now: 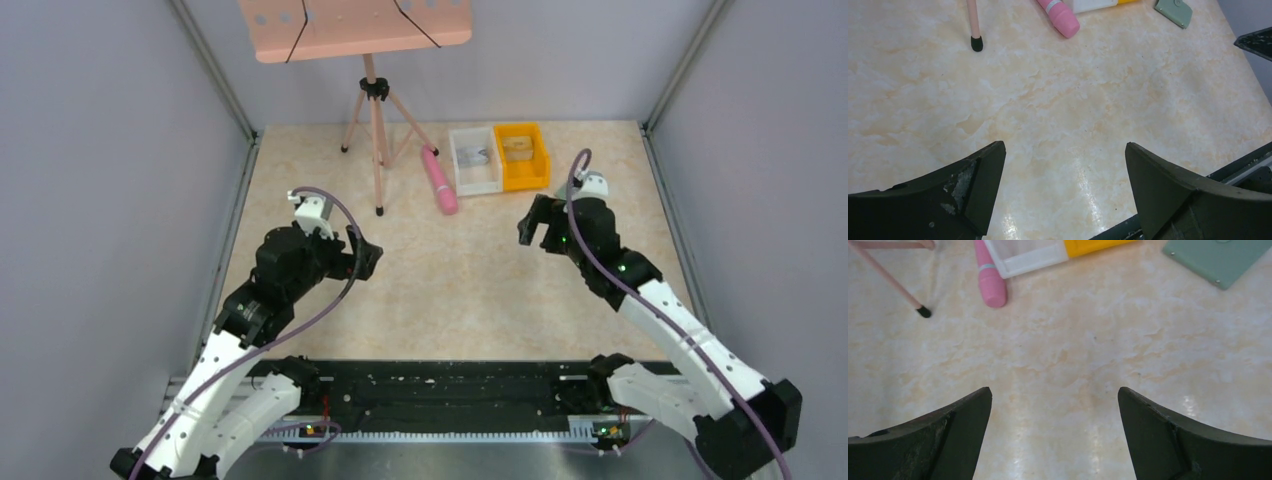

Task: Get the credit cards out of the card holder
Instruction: Move the card holder to the center of the board.

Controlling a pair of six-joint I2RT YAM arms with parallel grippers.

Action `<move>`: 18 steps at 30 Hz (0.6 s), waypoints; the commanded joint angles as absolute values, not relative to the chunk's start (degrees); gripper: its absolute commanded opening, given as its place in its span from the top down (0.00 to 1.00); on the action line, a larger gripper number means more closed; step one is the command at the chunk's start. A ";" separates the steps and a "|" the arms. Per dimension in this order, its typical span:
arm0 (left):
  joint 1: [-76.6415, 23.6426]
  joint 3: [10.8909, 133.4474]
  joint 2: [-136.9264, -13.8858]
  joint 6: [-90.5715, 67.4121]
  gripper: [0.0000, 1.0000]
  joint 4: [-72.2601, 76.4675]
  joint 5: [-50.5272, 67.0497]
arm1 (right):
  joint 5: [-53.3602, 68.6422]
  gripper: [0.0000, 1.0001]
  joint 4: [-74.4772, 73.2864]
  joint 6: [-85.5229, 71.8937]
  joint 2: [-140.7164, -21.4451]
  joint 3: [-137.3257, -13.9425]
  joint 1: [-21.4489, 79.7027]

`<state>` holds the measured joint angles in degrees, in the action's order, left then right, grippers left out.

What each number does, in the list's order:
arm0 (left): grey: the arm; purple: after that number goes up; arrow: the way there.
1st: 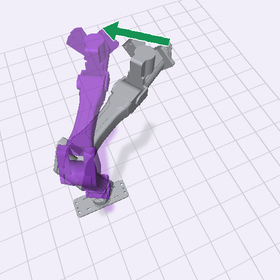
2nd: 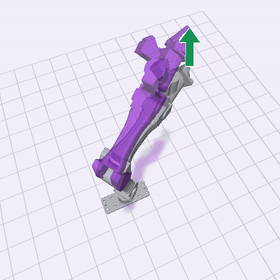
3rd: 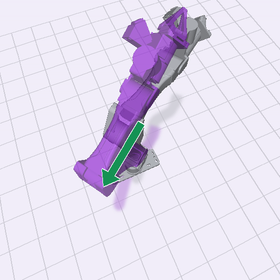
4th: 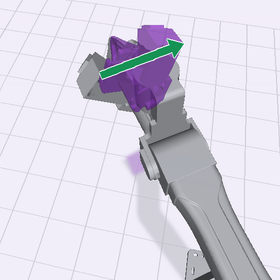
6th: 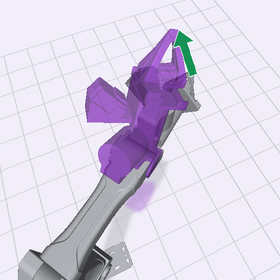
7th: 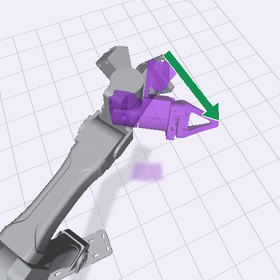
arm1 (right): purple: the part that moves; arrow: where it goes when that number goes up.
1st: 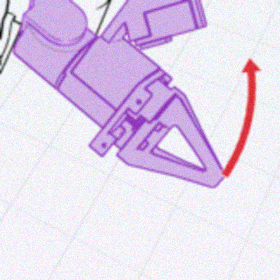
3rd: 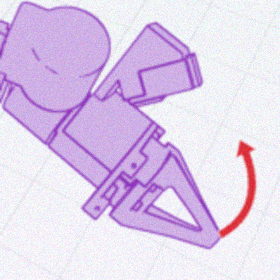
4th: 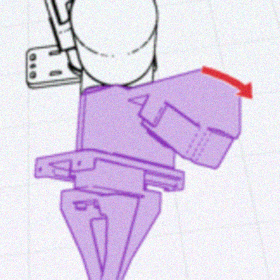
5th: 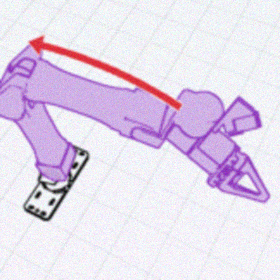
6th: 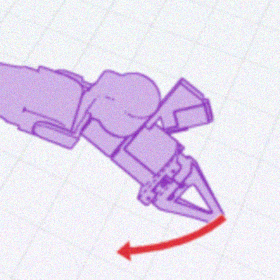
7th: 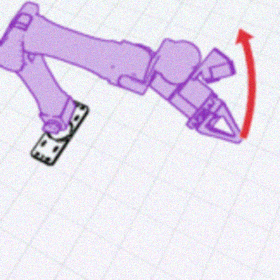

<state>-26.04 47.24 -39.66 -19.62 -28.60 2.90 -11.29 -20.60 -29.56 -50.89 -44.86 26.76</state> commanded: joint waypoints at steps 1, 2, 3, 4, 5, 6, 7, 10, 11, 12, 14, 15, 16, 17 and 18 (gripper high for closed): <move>-26.28 47.10 -36.92 -19.20 0.05 -28.61 2.20 | -22.00 0.04 -21.84 -20.32 -58.73 -52.37 23.75; -26.20 46.77 -36.11 -19.16 0.05 -28.49 1.88 | -22.13 0.04 -22.04 -19.66 -60.77 -53.26 21.70; -26.34 46.37 -35.11 -19.08 0.06 -28.35 1.59 | -21.12 0.04 -21.75 -19.28 -62.58 -53.89 19.26; -26.39 45.74 -34.19 -18.95 0.06 -27.99 1.09 | -19.10 0.04 -21.02 -19.29 -64.09 -54.22 16.13; -26.59 45.13 -33.14 -18.90 0.05 -27.78 0.65 | -16.56 0.04 -19.77 -19.51 -65.35 -54.25 13.39; -26.86 44.44 -32.24 -18.82 0.06 -27.59 0.58 | -14.62 0.04 -18.63 -20.21 -66.70 -54.24 10.21; -27.14 43.79 -31.32 -18.73 0.05 -27.50 -1.40 | -12.99 0.05 -17.50 -21.25 -67.96 -54.16 7.38; -28.57 42.07 -29.00 -18.18 0.06 -27.32 -4.55 | -7.07 0.08 -13.53 -25.31 -72.37 -53.64 -0.78; -29.05 41.88 -28.47 -18.05 0.06 -27.38 -5.35 | -5.00 0.10 -11.43 -27.00 -73.92 -53.28 -3.50; -29.35 41.93 -28.16 -17.98 0.06 -27.46 -5.92 | -2.71 0.14 -9.40 -28.92 -75.82 -52.75 -5.90; -29.79 42.04 -27.83 -17.78 0.06 -27.59 -6.63 | 0.56 0.25 -5.17 -33.16 -78.40 -51.20 -10.45; -30.00 42.06 -27.69 -17.64 0.06 -27.60 -7.05 | 2.07 0.30 -3.03 -35.08 -79.39 -50.37 -11.90; -30.28 41.98 -27.73 -17.52 0.06 -27.64 -7.38 | 2.79 0.34 -0.92 -36.65 -80.51 -49.55 -13.03; -30.52 41.95 -27.72 -17.42 0.06 -27.70 -7.66 | 3.11 0.37 1.32 -38.01 -81.54 -48.80 -13.85; -30.81 41.95 -27.77 -17.38 0.06 -27.69 -7.94 | 3.22 0.39 3.63 -39.07 -82.43 -48.00 -14.33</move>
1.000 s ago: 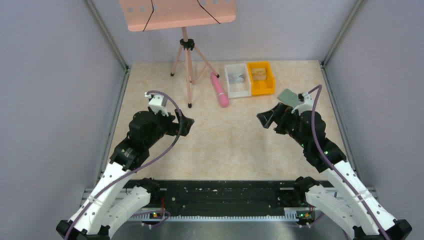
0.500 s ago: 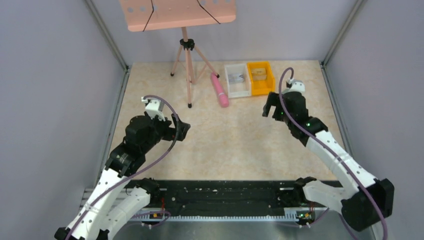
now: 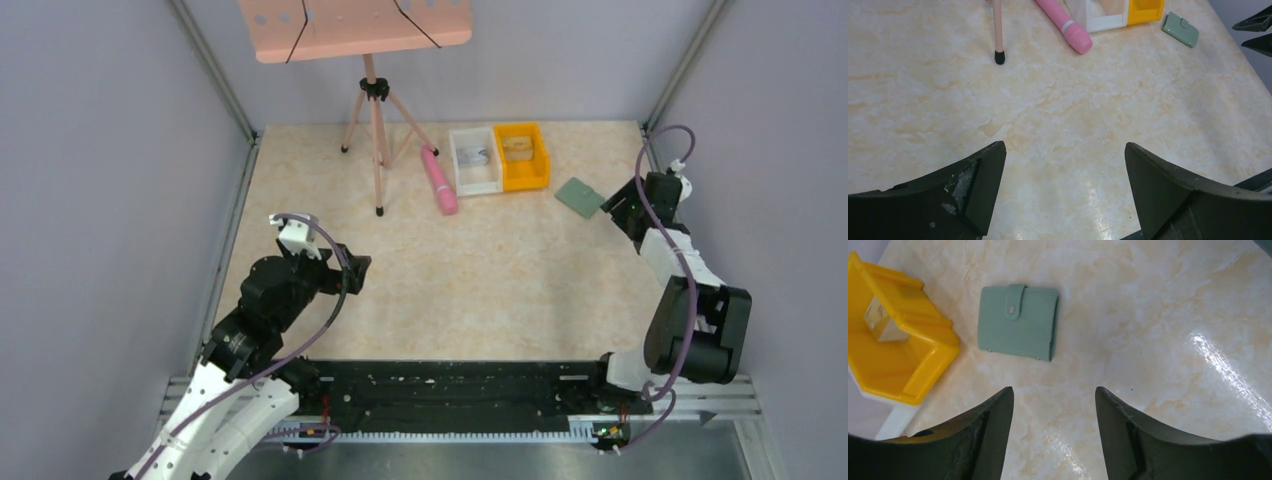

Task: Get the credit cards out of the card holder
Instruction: Move the card holder to the center of the board.

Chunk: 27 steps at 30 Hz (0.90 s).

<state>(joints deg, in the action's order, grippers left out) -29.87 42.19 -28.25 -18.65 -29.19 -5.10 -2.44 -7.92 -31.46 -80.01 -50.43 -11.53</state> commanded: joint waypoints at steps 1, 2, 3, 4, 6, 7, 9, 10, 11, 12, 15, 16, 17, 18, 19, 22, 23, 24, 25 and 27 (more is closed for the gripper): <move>-31.03 41.95 -27.85 -17.28 0.06 -27.73 -8.04 | 3.27 0.41 5.66 -40.06 -83.42 -47.44 -14.74; -31.28 41.94 -27.85 -17.23 0.06 -27.76 -8.11 | 3.38 0.42 7.33 -40.79 -84.52 -47.10 -15.05; -31.44 41.94 -27.78 -17.23 0.06 -27.77 -8.18 | 3.61 0.43 8.62 -41.57 -85.59 -47.07 -15.38; -31.66 41.93 -27.76 -17.23 0.06 -27.80 -8.18 | 4.37 0.43 9.57 -42.18 -86.93 -47.15 -15.68; -31.90 41.85 -27.54 -17.10 0.06 -27.77 -8.22 | 4.94 0.44 11.34 -42.90 -89.77 -47.32 -16.14; -31.93 41.84 -27.46 -17.06 0.06 -27.77 -8.34 | 5.07 0.44 12.14 -43.23 -91.20 -47.48 -16.39; -32.11 41.86 -27.28 -16.96 0.06 -27.77 -9.02 | 5.59 0.47 13.62 -43.73 -94.36 -48.03 -16.91; -32.16 41.77 -27.18 -16.90 0.06 -27.77 -9.24 | 6.09 0.49 14.53 -43.84 -95.74 -48.33 -17.21; -32.31 41.77 -27.04 -16.83 0.06 -27.84 -9.43 | 6.69 0.50 15.55 -43.95 -97.18 -48.60 -17.40; -32.34 41.67 -26.93 -16.87 0.06 -27.86 -9.63 | 7.36 0.52 16.68 -44.25 -98.52 -48.87 -17.64; -32.37 41.66 -26.82 -16.74 0.06 -27.96 -10.06 | 10.73 0.55 19.39 -46.41 -102.40 -49.48 -18.37; -32.36 41.66 -26.92 -16.72 0.06 -27.87 -10.13 | 11.94 0.56 21.10 -46.90 -103.26 -49.42 -18.41; -32.40 41.66 -26.88 -16.68 0.06 -27.74 -10.29 | 12.52 0.57 22.28 -47.16 -104.06 -49.40 -18.45; -32.42 41.65 -26.96 -16.62 0.06 -27.70 -10.42 | 12.90 0.57 23.20 -47.59 -104.83 -49.39 -18.46; -32.41 41.74 -27.03 -16.61 0.06 -27.71 -10.49 | 13.06 0.57 23.91 -47.86 -105.64 -49.44 -18.50; -32.37 41.72 -27.16 -16.52 0.06 -27.99 -10.72 | 13.87 0.58 24.45 -48.60 -108.17 -50.27 -18.61; -32.36 41.69 -27.09 -16.52 0.06 -28.05 -10.91 | 14.28 0.59 24.75 -48.87 -108.85 -50.61 -18.63; -32.36 41.66 -26.96 -16.52 0.06 -28.12 -11.12 | 14.78 0.60 25.08 -49.31 -109.55 -50.82 -18.63; -32.37 41.66 -26.97 -16.52 0.06 -28.12 -11.46 | 15.47 0.60 25.43 -49.83 -109.90 -50.88 -18.59; -32.41 41.67 -26.98 -16.52 0.06 -28.19 -11.80 | 16.23 0.62 26.99 -50.73 -110.56 -50.80 -18.59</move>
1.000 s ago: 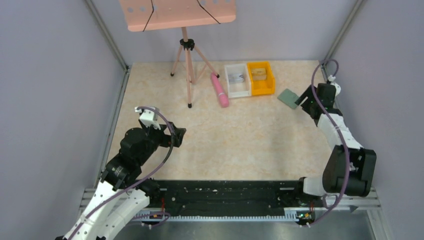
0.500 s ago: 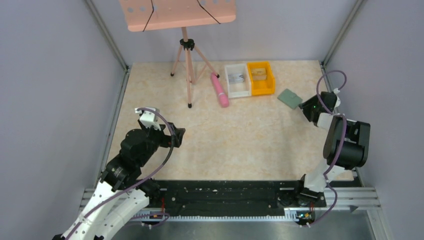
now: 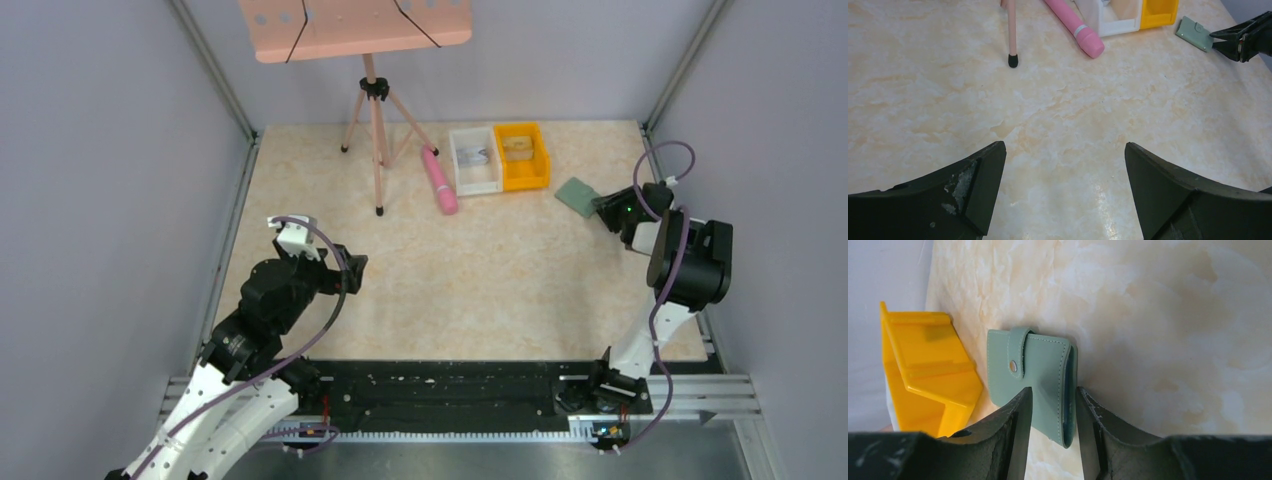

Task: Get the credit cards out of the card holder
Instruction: Move the card holder to the center of the board.

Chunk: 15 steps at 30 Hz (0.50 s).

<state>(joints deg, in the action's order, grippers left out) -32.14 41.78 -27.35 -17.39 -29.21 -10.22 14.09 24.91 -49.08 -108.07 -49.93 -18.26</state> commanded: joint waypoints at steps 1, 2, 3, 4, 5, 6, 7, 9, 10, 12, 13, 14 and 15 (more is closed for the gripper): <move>-32.37 41.70 -26.97 -16.52 0.06 -28.13 -11.86 | 16.33 0.63 27.50 -51.02 -110.72 -50.80 -18.59; -32.41 41.79 -26.99 -16.52 0.06 -28.05 -11.92 | 16.32 0.64 27.65 -51.19 -111.00 -50.82 -18.62; -32.35 41.75 -27.13 -16.52 0.06 -28.08 -11.95 | 16.41 0.65 27.59 -51.27 -111.19 -50.95 -18.59; -32.39 41.75 -27.26 -16.52 0.06 -28.16 -12.00 | 16.55 0.66 27.61 -51.28 -111.50 -51.05 -18.63; -32.39 41.73 -27.37 -16.45 0.06 -28.21 -12.07 | 16.68 0.67 27.71 -51.34 -111.63 -51.05 -18.63; -32.36 41.71 -27.40 -16.44 0.06 -28.21 -12.12 | 16.59 0.71 27.77 -51.28 -111.71 -51.14 -18.63; -32.37 41.74 -27.56 -16.44 0.06 -28.17 -12.20 | 16.47 0.75 27.83 -51.11 -111.76 -51.11 -18.63; -32.37 41.75 -27.95 -16.35 0.06 -27.91 -12.11 | 16.35 0.83 27.68 -50.69 -111.78 -50.94 -18.71; -32.35 41.83 -28.24 -16.35 0.07 -27.91 -12.13 | 16.42 0.87 27.65 -50.63 -111.69 -50.70 -18.73; -32.39 41.89 -28.69 -16.35 0.07 -28.10 -11.86 | 16.61 0.97 28.37 -50.60 -111.27 -49.83 -19.01; -32.36 41.96 -28.84 -16.35 0.07 -28.19 -11.79 | 16.61 1.00 28.84 -50.62 -110.96 -49.26 -19.10; -32.36 41.94 -28.82 -16.35 0.07 -28.18 -11.73 | 16.57 1.00 29.30 -50.65 -110.73 -48.52 -19.15; -32.38 41.95 -28.78 -16.35 0.07 -28.13 -11.84 | 16.57 1.00 29.45 -50.73 -110.36 -48.07 -19.38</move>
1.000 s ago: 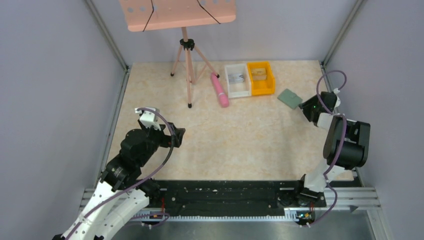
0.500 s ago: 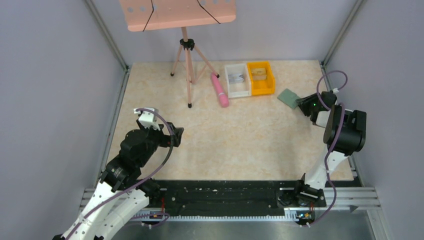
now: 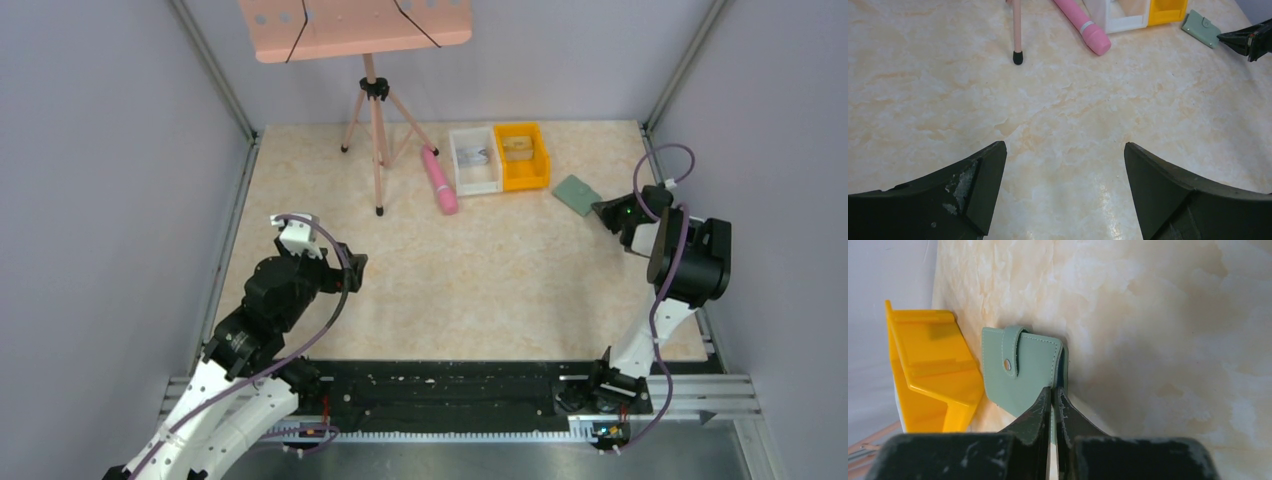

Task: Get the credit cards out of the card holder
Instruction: Move the card holder to the center of the board.

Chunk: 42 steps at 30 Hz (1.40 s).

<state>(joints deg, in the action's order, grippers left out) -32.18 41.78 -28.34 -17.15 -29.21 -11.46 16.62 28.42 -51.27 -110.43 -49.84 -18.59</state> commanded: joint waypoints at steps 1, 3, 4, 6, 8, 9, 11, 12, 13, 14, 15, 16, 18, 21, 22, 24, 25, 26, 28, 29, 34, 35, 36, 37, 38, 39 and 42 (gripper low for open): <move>-32.36 41.88 -28.73 -16.35 0.07 -28.05 -12.07 | 16.67 1.00 29.63 -50.79 -110.08 -47.62 -19.54; -32.42 41.84 -28.78 -16.27 0.07 -28.16 -12.62 | 17.00 1.00 29.90 -50.76 -109.30 -46.68 -19.85; -32.44 41.84 -28.82 -16.26 0.07 -28.27 -12.73 | 16.97 1.00 29.76 -50.47 -108.70 -46.26 -19.95; -32.39 41.77 -28.81 -16.26 0.07 -28.35 -12.89 | 16.76 1.00 28.05 -49.75 -107.18 -45.47 -20.07; -32.39 41.78 -29.03 -16.19 0.07 -28.23 -12.97 | 16.85 1.00 26.60 -49.57 -105.61 -44.26 -20.04; -32.37 41.75 -29.20 -16.17 0.07 -28.26 -13.00 | 16.83 1.00 26.28 -49.57 -104.70 -43.36 -20.09; -32.35 41.84 -29.61 -16.17 0.07 -28.24 -13.09 | 16.48 1.00 25.48 -49.91 -102.35 -41.19 -20.10; -32.35 41.85 -29.76 -16.17 0.08 -28.27 -13.03 | 16.32 1.00 24.86 -49.78 -101.08 -40.20 -20.06; -32.38 41.86 -29.97 -16.17 0.08 -28.34 -13.00 | 16.19 1.00 24.25 -49.56 -99.70 -38.78 -20.10; -32.36 41.85 -30.10 -16.15 0.08 -28.29 -13.06 | 16.36 1.00 23.83 -49.38 -98.34 -37.82 -20.09; -32.37 41.84 -30.14 -16.09 0.08 -28.30 -13.09 | 16.54 1.00 23.02 -49.23 -96.88 -36.71 -20.02; -32.40 41.84 -30.32 -16.09 0.08 -28.30 -13.29 | 16.79 1.00 21.59 -49.03 -95.41 -35.78 -20.01; -32.37 41.89 -30.53 -16.06 0.08 -28.37 -13.66 | 17.48 1.00 19.15 -48.49 -91.93 -33.92 -19.93; -32.40 41.99 -30.85 -16.00 0.08 -28.30 -14.15 | 18.35 1.00 15.92 -47.51 -86.73 -30.71 -18.94; -32.36 42.01 -30.89 -15.96 0.08 -28.37 -14.32 | 18.20 1.00 14.50 -47.07 -85.01 -29.96 -18.08; -32.40 42.07 -31.11 -15.87 0.08 -28.51 -14.72 | 17.26 1.00 11.92 -46.70 -81.01 -28.08 -15.25; -32.39 42.12 -31.22 -15.90 0.08 -28.64 -14.83 | 16.54 1.00 10.74 -46.98 -79.14 -27.10 -13.71; -32.38 42.10 -31.36 -15.86 0.08 -28.77 -14.97 | 16.12 1.00 9.80 -47.60 -77.09 -26.00 -11.83; -32.34 42.12 -31.50 -15.76 0.08 -28.85 -14.84 | 15.20 1.00 8.94 -49.75 -73.35 -23.84 -7.89; -32.39 42.17 -31.52 -15.73 0.08 -28.85 -14.80 | 14.41 1.00 8.51 -50.79 -71.59 -23.05 -5.82; -32.40 42.11 -31.50 -15.64 0.08 -29.32 -14.80 | 8.08 1.00 3.74 -55.67 -64.23 -20.66 9.76; -32.36 42.10 -31.55 -15.60 0.08 -29.44 -15.03 | 6.87 1.00 3.65 -57.34 -62.92 -19.67 12.59; -32.35 42.10 -31.49 -15.56 0.08 -29.52 -15.29 | 5.58 1.00 3.64 -59.45 -61.49 -18.69 15.44; -32.39 42.10 -31.58 -15.51 0.08 -29.49 -15.64 | 4.26 1.00 3.69 -61.09 -60.27 -17.97 18.29; -32.42 42.18 -31.61 -15.47 0.08 -29.51 -15.99 | 2.99 1.00 3.36 -62.88 -58.73 -17.31 20.73; -32.41 42.23 -31.69 -15.47 0.08 -29.69 -16.21 | 1.47 1.00 3.21 -64.70 -57.71 -16.72 23.55; -32.43 42.20 -31.89 -15.47 0.08 -30.06 -16.27 | -3.58 1.00 3.93 -69.88 -56.09 -15.62 31.69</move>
<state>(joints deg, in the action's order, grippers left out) -32.25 41.78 -31.40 -16.32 -30.65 -15.03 5.02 3.70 -60.99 -58.61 -16.71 23.64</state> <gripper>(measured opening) 0.918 0.007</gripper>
